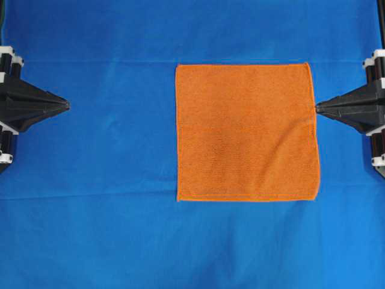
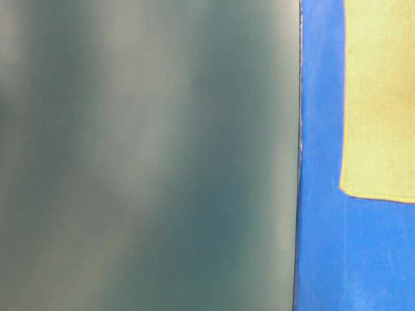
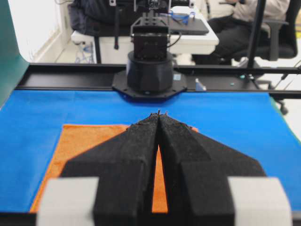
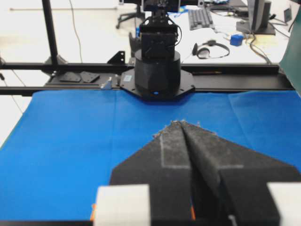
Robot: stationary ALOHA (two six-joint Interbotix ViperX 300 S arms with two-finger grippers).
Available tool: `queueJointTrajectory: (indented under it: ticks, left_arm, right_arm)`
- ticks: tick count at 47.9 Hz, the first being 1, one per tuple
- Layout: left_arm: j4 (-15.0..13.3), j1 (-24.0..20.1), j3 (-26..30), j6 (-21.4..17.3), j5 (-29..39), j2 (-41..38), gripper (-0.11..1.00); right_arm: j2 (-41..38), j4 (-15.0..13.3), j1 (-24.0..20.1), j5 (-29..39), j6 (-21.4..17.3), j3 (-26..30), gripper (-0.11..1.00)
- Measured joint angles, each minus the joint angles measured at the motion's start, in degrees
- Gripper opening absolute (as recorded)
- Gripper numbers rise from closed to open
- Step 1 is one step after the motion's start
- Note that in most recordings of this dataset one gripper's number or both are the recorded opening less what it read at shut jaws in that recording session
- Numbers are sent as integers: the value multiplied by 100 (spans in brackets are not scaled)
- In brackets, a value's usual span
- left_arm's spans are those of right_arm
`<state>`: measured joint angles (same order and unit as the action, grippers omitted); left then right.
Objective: Fold the orange towel.
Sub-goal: 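Move both grippers to the towel's top-left and top-right corners and grasp them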
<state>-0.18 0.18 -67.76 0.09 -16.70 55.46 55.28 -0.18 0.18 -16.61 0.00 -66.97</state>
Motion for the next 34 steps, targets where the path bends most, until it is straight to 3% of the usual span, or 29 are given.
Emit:
queueJointTrajectory:
  ticks: [8, 22, 34]
  left_arm:
    - [-193, -281, 176, 79, 62, -501, 0]
    - [-202, -905, 694, 79, -70, -2285, 0]
    - [-202, -1318, 1433, 97, -79, -3700, 5]
  right_arm:
    - [-9, 202, 290, 457, -70, 97, 0]
    - [-114, 475, 1731, 2083, -281, 202, 0]
    - [-686, 475, 2821, 2637, -316, 123, 1]
